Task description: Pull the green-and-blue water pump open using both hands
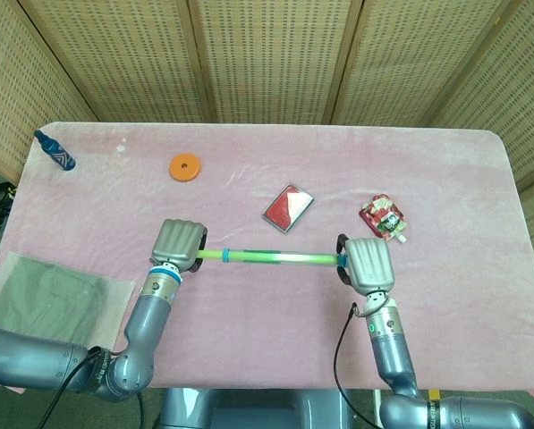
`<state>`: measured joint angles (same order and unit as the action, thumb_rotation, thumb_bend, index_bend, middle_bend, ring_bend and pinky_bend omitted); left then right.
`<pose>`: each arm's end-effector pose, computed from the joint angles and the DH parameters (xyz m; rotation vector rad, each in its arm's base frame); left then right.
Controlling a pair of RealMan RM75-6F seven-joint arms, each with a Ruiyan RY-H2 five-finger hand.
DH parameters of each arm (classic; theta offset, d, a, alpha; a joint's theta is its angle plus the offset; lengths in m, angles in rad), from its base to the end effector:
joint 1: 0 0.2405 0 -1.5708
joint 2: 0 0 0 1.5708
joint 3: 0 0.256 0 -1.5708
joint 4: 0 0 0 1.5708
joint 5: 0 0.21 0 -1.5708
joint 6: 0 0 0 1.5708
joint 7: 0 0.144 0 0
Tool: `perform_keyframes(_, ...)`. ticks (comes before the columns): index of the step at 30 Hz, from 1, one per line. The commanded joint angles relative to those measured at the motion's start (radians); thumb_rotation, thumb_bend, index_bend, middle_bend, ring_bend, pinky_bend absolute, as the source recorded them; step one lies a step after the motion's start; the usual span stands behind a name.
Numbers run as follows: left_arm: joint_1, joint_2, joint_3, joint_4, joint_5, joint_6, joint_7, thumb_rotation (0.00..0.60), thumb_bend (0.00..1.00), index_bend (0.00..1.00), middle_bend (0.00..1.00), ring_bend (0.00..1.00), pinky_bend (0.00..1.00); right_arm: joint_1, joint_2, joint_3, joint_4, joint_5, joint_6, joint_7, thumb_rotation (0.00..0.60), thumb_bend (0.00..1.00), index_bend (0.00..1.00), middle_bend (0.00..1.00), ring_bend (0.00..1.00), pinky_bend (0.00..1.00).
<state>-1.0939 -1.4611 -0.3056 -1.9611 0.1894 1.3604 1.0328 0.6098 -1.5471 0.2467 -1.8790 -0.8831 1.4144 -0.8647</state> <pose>-0.0504 0.3326 0.0201 -1.7541 -0.9738 -0.5343 -0.1308 -0.2956 0.0325 1.5240 -0.8981 0.8125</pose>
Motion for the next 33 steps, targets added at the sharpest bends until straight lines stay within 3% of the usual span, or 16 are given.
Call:
perform_keyframes(1,0.009,0.016,0.013,-0.005,0.004,-0.004,-0.005,0.6,0.57,0.72,0.85,0.73,0.69,-0.004,0.007,-0.005,0.01,0.006,0.0,0.006,0.6,0.48,0.74,1.0,0.97,0.72)
perform_keyframes(20,0.101,0.137,0.112,0.005,0.07,-0.082,-0.105,0.6,0.58,0.71,0.85,0.73,0.69,-0.04,0.087,-0.015,0.105,0.013,-0.035,0.098,0.6,0.48,0.74,1.0,0.97,0.72)
perform_keyframes(33,0.127,0.212,0.128,-0.025,0.095,-0.103,-0.141,0.6,0.58,0.71,0.85,0.73,0.69,-0.03,0.122,0.008,0.144,0.035,-0.051,0.097,0.6,0.48,0.74,1.0,0.97,0.72)
